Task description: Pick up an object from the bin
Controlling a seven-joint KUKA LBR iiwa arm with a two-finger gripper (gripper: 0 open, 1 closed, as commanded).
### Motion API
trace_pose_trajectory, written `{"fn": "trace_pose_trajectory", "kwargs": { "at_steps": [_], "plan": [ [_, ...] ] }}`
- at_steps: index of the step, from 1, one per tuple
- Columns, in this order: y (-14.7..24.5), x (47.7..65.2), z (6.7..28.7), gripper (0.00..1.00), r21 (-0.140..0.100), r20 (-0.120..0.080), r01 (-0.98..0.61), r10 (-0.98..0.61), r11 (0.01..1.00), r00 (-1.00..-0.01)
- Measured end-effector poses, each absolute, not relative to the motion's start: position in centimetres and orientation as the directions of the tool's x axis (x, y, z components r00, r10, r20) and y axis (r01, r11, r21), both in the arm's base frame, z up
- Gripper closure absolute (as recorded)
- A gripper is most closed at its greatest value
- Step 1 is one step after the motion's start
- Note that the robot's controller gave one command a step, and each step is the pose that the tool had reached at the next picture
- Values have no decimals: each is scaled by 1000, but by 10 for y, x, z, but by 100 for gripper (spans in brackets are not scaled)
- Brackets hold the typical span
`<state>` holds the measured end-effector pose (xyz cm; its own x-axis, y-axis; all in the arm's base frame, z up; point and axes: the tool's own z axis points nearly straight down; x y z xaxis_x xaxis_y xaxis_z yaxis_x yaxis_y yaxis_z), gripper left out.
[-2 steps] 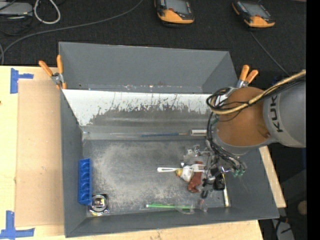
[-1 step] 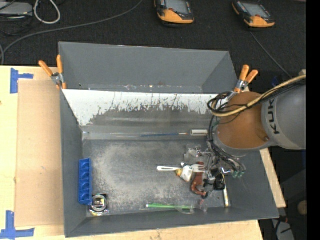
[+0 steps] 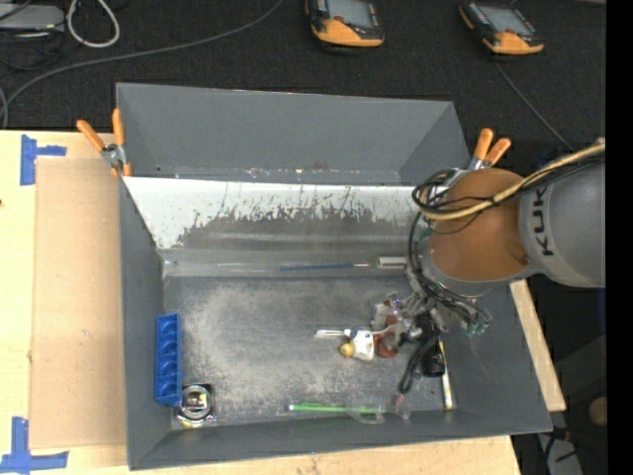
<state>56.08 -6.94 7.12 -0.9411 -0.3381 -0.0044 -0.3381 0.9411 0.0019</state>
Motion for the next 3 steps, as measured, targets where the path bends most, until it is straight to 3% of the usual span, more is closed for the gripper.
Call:
{"fn": "trace_pose_trajectory", "kwargs": {
  "at_steps": [1,2,3],
  "plan": [
    [-69,560,73,100,2,-4,-338,-338,941,-941],
    [-68,560,119,100,4,-3,-339,-339,941,-941],
    [-68,561,142,100,2,-7,-339,-338,941,-941]
  ]
}}
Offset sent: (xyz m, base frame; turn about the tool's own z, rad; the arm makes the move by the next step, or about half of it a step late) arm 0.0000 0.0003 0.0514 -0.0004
